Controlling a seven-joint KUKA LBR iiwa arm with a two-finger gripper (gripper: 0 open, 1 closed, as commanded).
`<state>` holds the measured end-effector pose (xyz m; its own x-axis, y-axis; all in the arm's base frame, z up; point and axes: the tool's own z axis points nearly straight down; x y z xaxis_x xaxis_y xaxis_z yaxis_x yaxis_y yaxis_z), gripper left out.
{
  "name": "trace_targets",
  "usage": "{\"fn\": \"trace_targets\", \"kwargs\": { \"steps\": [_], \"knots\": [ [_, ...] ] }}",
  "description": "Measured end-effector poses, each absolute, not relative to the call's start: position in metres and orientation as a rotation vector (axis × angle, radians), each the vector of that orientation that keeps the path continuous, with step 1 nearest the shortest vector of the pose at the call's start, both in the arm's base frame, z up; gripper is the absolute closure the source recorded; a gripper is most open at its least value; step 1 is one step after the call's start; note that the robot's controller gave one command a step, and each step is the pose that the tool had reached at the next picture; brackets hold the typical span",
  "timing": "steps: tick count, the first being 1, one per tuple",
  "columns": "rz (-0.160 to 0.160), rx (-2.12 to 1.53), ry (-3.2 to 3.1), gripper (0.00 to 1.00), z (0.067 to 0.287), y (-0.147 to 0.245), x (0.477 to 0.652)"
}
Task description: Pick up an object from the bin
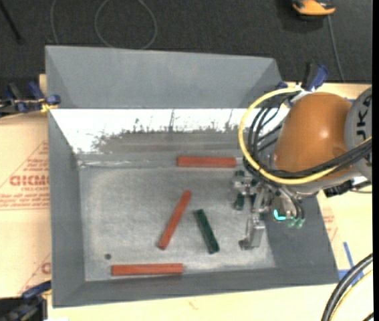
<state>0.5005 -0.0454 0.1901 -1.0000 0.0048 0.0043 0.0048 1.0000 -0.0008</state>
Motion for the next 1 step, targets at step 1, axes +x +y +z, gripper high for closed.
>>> {"fn": "trace_targets", "kwargs": {
  "steps": [1],
  "knots": [
    [-0.003,-0.202,-3.133,0.00,0.0748,0.0014,0.5374]
  ]
}}
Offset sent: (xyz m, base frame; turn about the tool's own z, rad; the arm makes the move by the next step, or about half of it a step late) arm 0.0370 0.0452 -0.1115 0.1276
